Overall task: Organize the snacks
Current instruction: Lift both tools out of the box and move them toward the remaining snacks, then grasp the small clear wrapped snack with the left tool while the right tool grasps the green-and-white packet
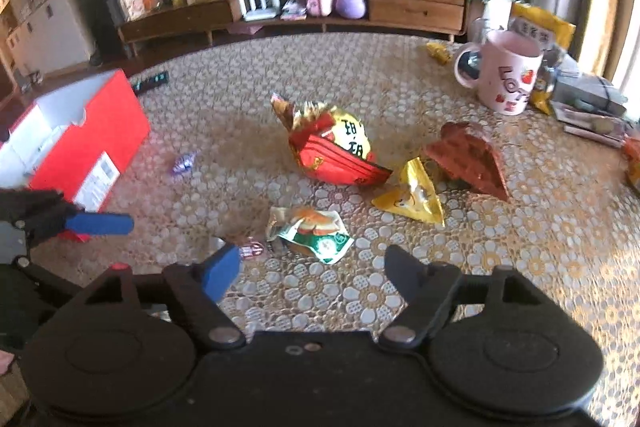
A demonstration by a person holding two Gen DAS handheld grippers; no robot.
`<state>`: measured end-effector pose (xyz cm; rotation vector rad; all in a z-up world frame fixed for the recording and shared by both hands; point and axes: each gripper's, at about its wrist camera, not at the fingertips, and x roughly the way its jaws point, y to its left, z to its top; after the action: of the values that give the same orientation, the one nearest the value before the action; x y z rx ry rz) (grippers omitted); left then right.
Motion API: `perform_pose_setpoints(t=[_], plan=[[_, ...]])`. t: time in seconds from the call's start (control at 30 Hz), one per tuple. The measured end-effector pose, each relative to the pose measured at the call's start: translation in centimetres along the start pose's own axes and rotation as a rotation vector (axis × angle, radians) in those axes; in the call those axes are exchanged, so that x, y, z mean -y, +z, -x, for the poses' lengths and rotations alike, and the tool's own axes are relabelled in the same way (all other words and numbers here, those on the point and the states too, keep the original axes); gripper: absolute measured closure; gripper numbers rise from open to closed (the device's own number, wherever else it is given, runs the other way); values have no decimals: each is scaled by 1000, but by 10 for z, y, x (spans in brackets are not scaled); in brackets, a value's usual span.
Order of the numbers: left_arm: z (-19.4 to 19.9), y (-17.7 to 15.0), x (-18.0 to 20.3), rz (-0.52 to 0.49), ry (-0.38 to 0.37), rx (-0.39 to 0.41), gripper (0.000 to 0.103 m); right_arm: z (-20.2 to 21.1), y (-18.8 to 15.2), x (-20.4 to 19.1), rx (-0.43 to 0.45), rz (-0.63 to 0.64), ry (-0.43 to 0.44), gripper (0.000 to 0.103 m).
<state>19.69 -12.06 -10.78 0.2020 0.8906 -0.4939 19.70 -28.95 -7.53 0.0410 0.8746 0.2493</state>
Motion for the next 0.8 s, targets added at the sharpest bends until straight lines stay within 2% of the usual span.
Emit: perform_pose_setpoints(t=[0.07, 0.13, 0.3, 0.43, 0.53, 0.63, 0.7, 0.73, 0.77, 0.8], plan=[[-11, 4, 0, -7, -15, -14, 36, -10, 2, 4, -14, 14, 12, 30], [-21, 8, -1, -8, -23, -27, 42, -20, 4, 7, -27, 24, 16, 32], [-43, 18, -1, -29, -81, -45, 42, -38, 12, 10, -46, 33, 43, 36], [-58, 23, 5, -71, -92, -66, 49, -52, 14, 12, -60, 31, 40, 37], [-66, 25, 8, -99, -116, -79, 50, -57, 15, 13, -58, 3, 66, 37], [-70, 27, 13, -139, -115, -69, 51, -62, 15, 11, -66, -13, 86, 38], [-72, 29, 14, -145, -108, -65, 54, -65, 13, 8, -70, -9, 86, 42], [-73, 29, 15, -150, -97, -60, 59, -66, 13, 8, -71, -8, 74, 45], [-73, 29, 16, -157, -89, -53, 69, -66, 13, 7, -69, -10, 62, 50], [-73, 29, 16, -160, -88, -50, 70, -66, 13, 8, -65, -15, 54, 53]])
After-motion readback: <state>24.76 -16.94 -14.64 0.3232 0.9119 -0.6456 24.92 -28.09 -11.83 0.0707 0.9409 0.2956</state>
